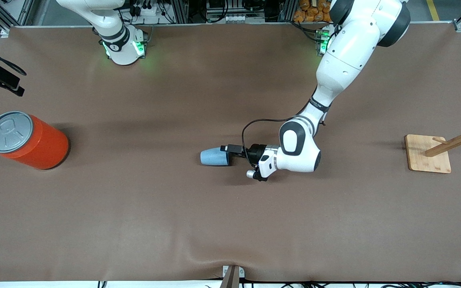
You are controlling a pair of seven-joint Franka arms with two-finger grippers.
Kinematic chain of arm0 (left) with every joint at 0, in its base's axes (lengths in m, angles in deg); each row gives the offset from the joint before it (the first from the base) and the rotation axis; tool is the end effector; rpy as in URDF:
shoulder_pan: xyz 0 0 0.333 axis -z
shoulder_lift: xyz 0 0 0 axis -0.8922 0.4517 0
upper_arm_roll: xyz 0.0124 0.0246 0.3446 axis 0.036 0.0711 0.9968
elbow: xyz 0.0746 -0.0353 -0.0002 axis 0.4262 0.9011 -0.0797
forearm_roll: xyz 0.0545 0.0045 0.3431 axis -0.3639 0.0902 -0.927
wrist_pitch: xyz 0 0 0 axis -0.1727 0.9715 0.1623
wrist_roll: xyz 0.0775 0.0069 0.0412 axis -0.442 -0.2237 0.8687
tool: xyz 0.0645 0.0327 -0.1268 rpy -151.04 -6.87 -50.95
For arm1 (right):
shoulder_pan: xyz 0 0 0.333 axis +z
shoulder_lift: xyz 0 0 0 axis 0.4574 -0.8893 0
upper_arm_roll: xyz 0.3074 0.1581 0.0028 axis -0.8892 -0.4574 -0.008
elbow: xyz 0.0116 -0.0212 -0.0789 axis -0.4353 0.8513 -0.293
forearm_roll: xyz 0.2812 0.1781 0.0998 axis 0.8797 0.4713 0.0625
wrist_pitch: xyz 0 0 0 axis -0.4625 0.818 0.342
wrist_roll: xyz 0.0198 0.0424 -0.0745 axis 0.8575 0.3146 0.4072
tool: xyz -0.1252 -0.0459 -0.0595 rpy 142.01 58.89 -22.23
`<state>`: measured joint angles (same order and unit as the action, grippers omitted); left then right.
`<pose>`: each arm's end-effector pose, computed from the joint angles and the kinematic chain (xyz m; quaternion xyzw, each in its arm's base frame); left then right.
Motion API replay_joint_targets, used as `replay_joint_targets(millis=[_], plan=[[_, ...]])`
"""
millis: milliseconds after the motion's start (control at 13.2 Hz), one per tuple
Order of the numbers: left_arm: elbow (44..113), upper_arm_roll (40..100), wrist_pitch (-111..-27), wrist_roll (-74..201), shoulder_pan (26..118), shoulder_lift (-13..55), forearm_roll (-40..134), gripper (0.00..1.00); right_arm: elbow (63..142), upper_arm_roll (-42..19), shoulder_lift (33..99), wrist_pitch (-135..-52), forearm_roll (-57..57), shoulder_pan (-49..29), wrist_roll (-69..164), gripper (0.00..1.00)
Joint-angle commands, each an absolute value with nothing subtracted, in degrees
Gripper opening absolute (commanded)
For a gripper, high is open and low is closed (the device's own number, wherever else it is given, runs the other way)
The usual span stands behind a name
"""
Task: Flip cup
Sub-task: 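Lower the left gripper around the lying blue cup and close it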
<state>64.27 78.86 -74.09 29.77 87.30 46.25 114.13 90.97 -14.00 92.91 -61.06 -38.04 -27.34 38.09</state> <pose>0.5622 -0.4354 0.1917 0.8410 -0.0227 -0.1334 0.5238 0.4733 -0.0295 0.6501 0.9977 -0.0657 -0.0123 0.0066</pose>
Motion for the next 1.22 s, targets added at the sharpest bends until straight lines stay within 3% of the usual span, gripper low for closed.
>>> replay_joint_targets(millis=[0,380,684,760,836,988,1140], plan=[[65.31,78.72,-74.78,27.20,87.50,45.70,116.76,1.00,92.21,-13.87,93.94,-61.63,-37.38,-27.75,38.07,1.00],[61.98,78.80,-76.62,24.99,88.37,47.71,117.55,0.82,92.13,-13.79,94.02,-61.63,-37.38,-27.75,38.06,1.00],[58.99,79.07,-78.38,24.11,89.17,49.74,117.55,0.82,92.13,-13.79,94.02,-61.63,-37.38,-28.28,38.15,1.00],[58.45,79.07,-79.52,24.11,90.21,50.27,117.55,0.77,92.13,-13.87,94.02,-61.63,-37.38,-28.19,38.07,1.00],[58.45,79.07,-81.10,24.03,90.92,50.19,117.55,0.65,92.13,-13.88,94.02,-61.63,-37.38,-28.19,38.15,1.00],[58.54,79.15,-81.38,23.85,91.19,49.92,117.38,0.04,92.13,-13.88,94.11,-61.54,-37.38,-28.36,38.15,1.00],[58.71,79.15,-81.38,23.68,90.84,49.66,116.85,0.00,92.13,-13.79,94.11,-61.54,-37.38,-28.36,38.06,1.00]])
